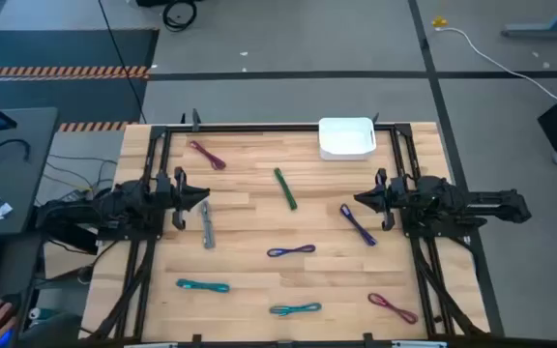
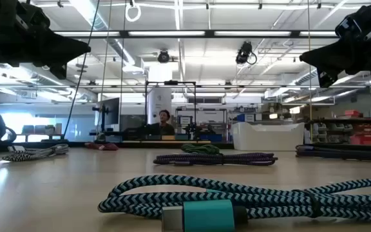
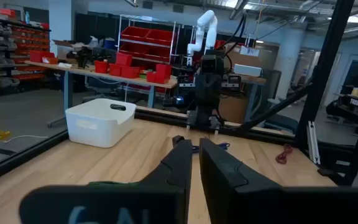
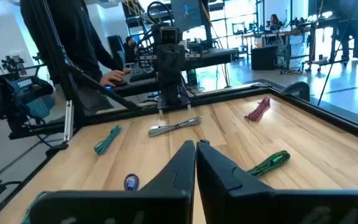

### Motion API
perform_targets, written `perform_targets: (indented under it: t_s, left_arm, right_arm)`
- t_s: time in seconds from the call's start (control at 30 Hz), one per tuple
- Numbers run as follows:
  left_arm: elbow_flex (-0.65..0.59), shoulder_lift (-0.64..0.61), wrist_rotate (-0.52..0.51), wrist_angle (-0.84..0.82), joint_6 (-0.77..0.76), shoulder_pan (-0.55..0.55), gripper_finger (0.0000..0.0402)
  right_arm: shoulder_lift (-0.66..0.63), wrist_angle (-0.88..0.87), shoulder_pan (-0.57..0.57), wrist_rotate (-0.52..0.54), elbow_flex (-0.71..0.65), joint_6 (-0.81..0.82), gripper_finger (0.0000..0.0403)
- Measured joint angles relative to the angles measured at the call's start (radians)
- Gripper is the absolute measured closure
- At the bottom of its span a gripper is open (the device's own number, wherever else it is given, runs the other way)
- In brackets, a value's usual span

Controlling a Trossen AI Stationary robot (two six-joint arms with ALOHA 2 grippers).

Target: Pick and place USB-C Cables

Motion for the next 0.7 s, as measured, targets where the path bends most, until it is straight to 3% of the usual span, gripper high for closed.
perform_targets:
  t_s: [0.7]
  left_arm:
    - [0.0, 0.0, 0.0, 0.0, 0.0, 0.0, 0.0367]
  right_arm:
    - [0.0, 0.0, 0.0, 0.0, 0.0, 0.0, 0.0383]
